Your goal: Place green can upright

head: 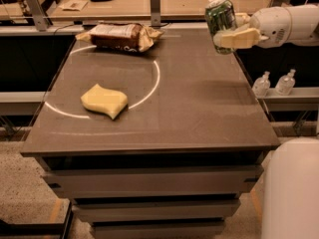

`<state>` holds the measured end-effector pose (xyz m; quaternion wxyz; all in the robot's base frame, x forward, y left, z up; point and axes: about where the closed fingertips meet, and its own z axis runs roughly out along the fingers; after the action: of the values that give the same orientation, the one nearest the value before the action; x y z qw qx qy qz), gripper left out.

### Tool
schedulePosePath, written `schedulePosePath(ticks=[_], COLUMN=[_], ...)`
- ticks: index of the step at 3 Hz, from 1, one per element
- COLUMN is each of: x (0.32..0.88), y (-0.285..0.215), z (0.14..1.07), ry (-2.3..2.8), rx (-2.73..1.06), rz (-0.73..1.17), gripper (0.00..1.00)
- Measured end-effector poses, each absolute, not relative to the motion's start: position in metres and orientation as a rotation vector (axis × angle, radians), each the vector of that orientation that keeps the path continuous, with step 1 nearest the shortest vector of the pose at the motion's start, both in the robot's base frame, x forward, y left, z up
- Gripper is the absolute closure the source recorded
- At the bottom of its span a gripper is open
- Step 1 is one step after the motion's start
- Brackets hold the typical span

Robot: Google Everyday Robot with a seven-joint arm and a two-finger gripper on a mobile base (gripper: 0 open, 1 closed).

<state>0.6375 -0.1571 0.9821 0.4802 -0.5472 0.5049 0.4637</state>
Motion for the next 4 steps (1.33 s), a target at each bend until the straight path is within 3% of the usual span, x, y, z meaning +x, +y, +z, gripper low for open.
schedulePosePath(ticks=[2, 4], x=[0.653, 0.627], y=[-0.194, -0.175], z=[0.900, 0.857], ry=[1.560, 1.530], rx=[-1.263, -1.324], rz=[0.974, 1.052], gripper=[1.00, 1.00])
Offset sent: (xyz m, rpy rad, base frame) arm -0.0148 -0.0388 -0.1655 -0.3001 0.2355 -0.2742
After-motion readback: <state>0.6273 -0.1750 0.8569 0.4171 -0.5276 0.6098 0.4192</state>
